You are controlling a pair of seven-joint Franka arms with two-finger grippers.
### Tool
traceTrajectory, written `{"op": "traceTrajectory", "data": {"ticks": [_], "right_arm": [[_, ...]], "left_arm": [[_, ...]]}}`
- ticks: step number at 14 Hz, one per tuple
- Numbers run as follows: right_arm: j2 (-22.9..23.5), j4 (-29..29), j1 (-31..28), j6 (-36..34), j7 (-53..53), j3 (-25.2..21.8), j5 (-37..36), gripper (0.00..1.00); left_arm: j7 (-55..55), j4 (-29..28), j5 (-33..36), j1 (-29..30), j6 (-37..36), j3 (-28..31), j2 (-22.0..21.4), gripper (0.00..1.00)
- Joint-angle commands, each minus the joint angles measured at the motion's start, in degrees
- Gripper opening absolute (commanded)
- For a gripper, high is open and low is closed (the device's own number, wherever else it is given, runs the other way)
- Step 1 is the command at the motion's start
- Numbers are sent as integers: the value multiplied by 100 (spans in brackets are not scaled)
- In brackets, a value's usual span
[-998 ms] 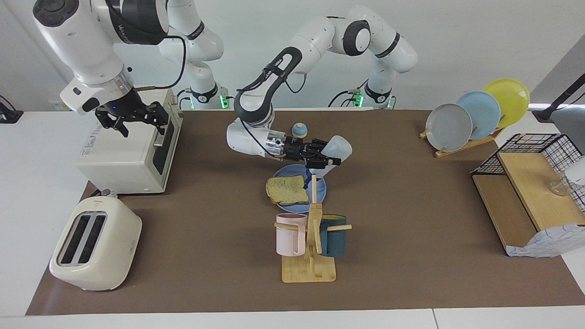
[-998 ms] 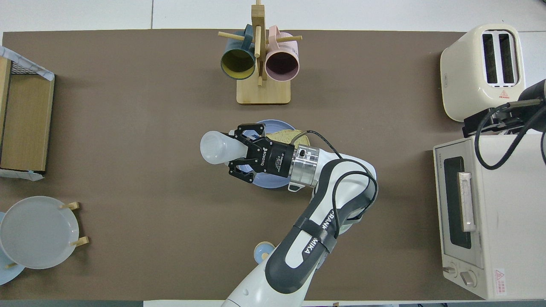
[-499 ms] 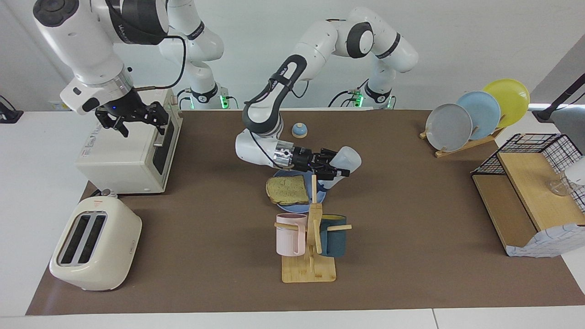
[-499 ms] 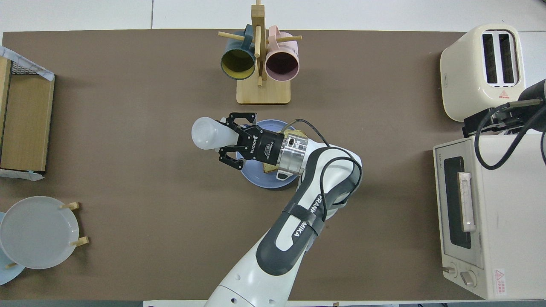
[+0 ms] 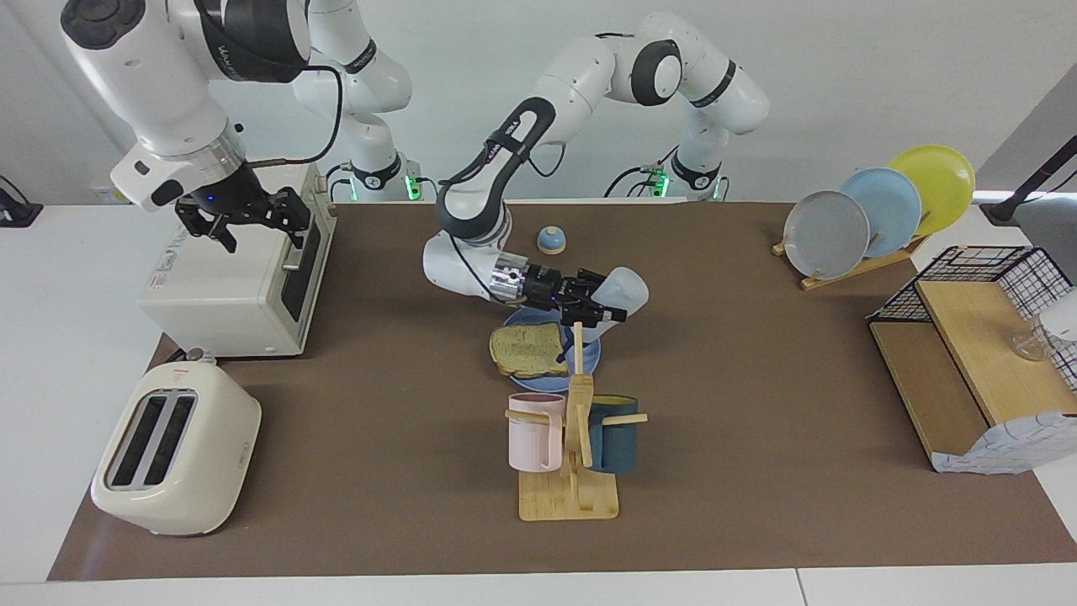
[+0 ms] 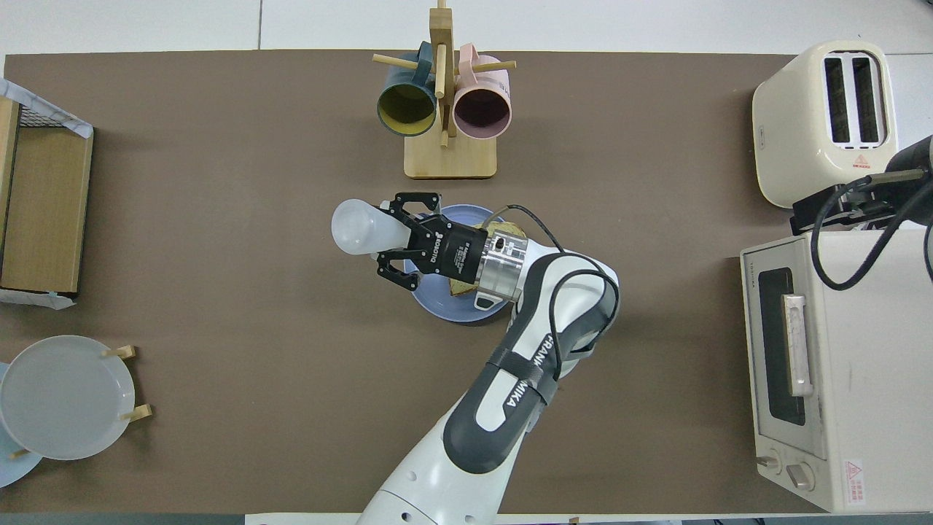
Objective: Put bread on plate and add seasoning
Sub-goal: 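Tilt and shake the bottle over the bread with the left gripper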
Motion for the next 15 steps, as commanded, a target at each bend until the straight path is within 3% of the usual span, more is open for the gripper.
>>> {"op": "traceTrajectory", "data": {"ticks": [1,8,15], "right_arm": [[-36,-21,-40,71,53,46,8,100],[-36,-21,-40,71,53,46,8,100],[-36,-21,-40,71,53,46,8,100]], "left_arm": [[45,-28,-126,-125,-106,81,-37,0],[-209,-63,-126,464,123,90,-115,0],[-771,-221,-1310,1008,473,99,-1441,0]]}}
